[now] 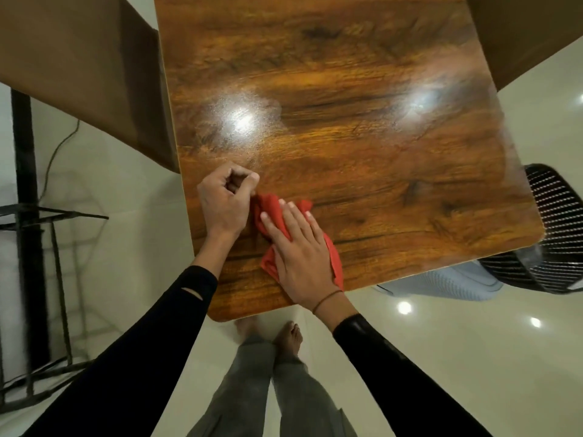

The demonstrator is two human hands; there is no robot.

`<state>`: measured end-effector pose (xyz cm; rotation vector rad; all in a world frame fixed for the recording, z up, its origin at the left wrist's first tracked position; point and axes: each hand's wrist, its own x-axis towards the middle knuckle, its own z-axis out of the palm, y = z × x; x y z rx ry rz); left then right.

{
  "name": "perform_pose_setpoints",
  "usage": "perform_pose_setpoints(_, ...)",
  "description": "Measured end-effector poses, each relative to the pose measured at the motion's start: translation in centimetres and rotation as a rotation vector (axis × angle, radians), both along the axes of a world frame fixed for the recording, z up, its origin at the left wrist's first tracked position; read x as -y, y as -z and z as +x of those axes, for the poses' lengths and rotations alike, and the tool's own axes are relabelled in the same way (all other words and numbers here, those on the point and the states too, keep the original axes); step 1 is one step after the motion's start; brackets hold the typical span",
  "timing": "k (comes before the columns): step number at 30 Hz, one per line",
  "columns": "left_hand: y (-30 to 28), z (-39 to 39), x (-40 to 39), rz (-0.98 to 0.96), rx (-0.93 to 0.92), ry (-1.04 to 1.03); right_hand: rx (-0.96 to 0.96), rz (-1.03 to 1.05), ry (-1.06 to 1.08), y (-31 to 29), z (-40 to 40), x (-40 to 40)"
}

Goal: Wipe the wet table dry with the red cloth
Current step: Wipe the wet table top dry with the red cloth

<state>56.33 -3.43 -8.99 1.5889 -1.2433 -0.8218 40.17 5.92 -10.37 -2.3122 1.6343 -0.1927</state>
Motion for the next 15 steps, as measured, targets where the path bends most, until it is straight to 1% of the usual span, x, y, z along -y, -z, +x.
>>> perform_pose_setpoints(1, 0.0, -0.5, 0.2, -0.002, -0.006, 0.020, -0.002, 0.006, -0.065, 0.2, -1.7, -0.8)
perform_pose_setpoints(3, -0.1, -1.8, 0.4, -0.002, -0.001, 0.081, -0.016, 0.012, -0.113, 0.1, -5.2, -1.0)
perform_pose_setpoints(7, 0.3, -4.7, 0.1, 0.028, 0.024, 0.195, -0.012, 0.014, -0.084, -0.1, -11.7, 1.0)
perform_pose_setpoints(9, 0.5, -5.7, 0.1, 0.033, 0.011, 0.223, -0.029, 0.010, -0.038, -0.1, -14.5, 2.7)
perform_pose_setpoints(12, 0.5, -6.8, 0.4, 0.023, -0.016, 0.234, -0.034, -0.021, 0.160, 0.1, -17.5, 6.4)
perform_pose_setpoints(15, 0.3, -7.7, 0.8, 0.016, -0.011, 0.232, -0.027, -0.046, 0.489, 0.0, -17.8, 9.8)
